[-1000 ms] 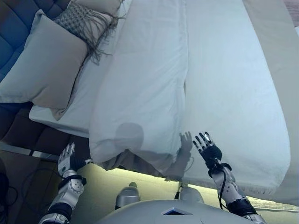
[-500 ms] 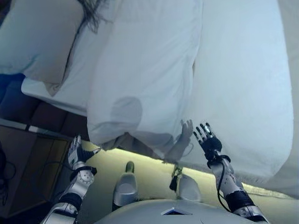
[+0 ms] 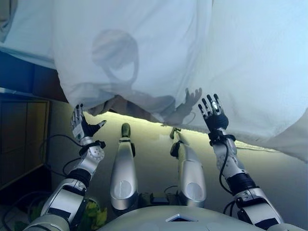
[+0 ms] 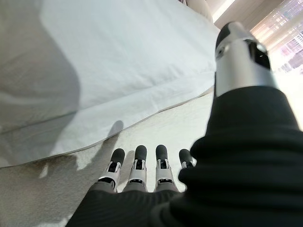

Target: Make the bed neatly

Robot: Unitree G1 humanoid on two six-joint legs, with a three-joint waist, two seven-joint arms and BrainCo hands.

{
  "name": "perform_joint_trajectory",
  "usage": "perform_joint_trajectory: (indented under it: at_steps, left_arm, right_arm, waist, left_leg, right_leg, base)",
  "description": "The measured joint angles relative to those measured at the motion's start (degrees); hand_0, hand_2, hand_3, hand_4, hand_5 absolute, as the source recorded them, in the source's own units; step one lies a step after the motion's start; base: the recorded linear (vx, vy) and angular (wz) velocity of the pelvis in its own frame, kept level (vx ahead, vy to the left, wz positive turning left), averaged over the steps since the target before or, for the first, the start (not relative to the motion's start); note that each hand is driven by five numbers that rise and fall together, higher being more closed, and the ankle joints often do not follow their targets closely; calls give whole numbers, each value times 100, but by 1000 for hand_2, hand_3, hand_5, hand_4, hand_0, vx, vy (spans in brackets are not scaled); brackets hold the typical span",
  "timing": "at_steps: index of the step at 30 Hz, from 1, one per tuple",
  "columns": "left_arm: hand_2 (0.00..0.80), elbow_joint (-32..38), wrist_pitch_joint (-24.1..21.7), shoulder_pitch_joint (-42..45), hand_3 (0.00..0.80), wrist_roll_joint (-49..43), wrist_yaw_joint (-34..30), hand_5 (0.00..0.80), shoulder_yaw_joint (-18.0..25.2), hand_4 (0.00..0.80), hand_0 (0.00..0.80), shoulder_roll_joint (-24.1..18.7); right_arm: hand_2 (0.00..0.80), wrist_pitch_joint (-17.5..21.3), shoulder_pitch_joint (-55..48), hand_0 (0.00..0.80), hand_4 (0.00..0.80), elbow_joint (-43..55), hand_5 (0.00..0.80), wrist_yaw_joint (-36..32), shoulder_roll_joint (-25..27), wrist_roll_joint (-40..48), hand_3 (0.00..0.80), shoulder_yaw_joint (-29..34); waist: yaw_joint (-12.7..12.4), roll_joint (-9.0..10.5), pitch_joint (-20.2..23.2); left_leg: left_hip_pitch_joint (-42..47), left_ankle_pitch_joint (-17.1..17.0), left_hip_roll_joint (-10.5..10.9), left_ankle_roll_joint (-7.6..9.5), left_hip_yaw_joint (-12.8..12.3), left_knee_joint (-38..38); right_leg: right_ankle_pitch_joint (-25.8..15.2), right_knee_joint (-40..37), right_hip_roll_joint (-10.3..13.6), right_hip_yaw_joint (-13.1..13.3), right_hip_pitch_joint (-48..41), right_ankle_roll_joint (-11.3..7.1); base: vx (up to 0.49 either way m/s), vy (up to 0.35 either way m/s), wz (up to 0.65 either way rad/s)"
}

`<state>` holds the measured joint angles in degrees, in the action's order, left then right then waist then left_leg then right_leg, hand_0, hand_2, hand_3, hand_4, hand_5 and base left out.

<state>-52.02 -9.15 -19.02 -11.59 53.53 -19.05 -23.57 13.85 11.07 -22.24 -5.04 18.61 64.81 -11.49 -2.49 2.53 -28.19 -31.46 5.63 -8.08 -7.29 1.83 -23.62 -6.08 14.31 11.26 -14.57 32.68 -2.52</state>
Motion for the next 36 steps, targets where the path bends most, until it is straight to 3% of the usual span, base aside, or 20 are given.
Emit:
perform_joint_trajectory:
  at_steps: [7, 13, 19, 22, 25, 32, 34, 35, 36]
  left_arm:
    - [0, -5, 660, -246, 0, -14, 318, 0, -21, 0, 0, 30]
    - [0, -55, 1178, -524, 0, -13, 413, 0, -108, 0, 0, -8]
    - [0, -255, 1748, -656, 0, 3, 390, 0, -145, 0, 0, -168]
    - [0, -425, 1825, -782, 0, 17, 374, 0, -230, 0, 0, -203]
    - [0, -543, 1850, -788, 0, 88, 372, 0, -227, 0, 0, -171]
    - [0, -596, 1846, -831, 0, 240, 348, 0, -224, 0, 0, -151]
    - [304, -610, 1820, -834, 304, 241, 261, 304, -223, 304, 304, -178]
    - [285, -629, 1778, -843, 285, 241, 243, 285, -219, 285, 285, -196]
    - [110, -637, 1736, -849, 110, 246, 220, 110, -219, 110, 110, -225]
  right_arm:
    - [0, 106, 114, 0, 0, 254, 0, 94, -1, -2, 0, -63]
    - [0, 142, 236, 0, 0, 449, 0, 184, 5, -12, 0, -80]
    - [0, 158, 318, 0, 0, 655, 0, 181, 25, -19, 0, -150]
    - [0, 161, 346, 0, 0, 662, 0, 182, 28, -18, 0, -199]
    - [0, 184, 395, 0, 0, 675, 0, 181, 52, -18, 0, -238]
    - [0, 217, 472, 0, 0, 839, 0, 181, 59, -114, 0, -288]
    - [0, 221, 493, 0, 0, 843, 0, 181, 66, -115, 0, -286]
    - [0, 220, 493, 0, 0, 842, 0, 181, 77, -115, 0, -286]
    - [0, 220, 489, 0, 0, 842, 0, 181, 89, -114, 0, -287]
  waist:
    - [10, 110, -74]
    - [28, 176, -102]
    - [194, 267, -129]
    - [218, 315, -145]
    - [330, 314, -146]
    - [291, 312, -146]
    - [296, 310, -145]
    - [301, 310, -146]
    - [306, 308, -146]
  left_leg:
    - [-142, 27, -35, -79, -20, -125]
    - [-437, 97, 12, 18, -62, -360]
    - [-703, 118, -22, 124, -309, -371]
    - [-757, 134, -4, 99, -322, -381]
    - [-760, 121, 2, 60, -336, -310]
    - [-724, 122, 38, 53, -351, -272]
    - [-708, 119, 36, 55, -361, -278]
    - [-707, 115, 35, 60, -369, -284]
    - [-704, 113, 34, 63, -377, -292]
  right_leg:
    - [-30, 78, -16, 63, 154, 33]
    - [-61, 12, 37, 165, 356, -46]
    - [-95, -134, 118, 159, 621, -210]
    - [-253, -161, 92, 211, 738, -75]
    - [-289, -178, 85, 234, 765, -84]
    - [-320, -155, 129, 266, 770, -61]
    - [-318, -157, 129, 276, 760, -63]
    - [-299, -159, 129, 283, 761, -90]
    - [-300, -158, 129, 290, 762, -91]
  base:
    - [-33, 31, -5]
    - [-27, 78, -3]
    - [-36, 77, -15]
    - [-21, 54, -4]
    - [-1, 40, -5]
    - [0, 17, 1]
    - [1, 14, -2]
    - [3, 24, -4]
    - [4, 11, -4]
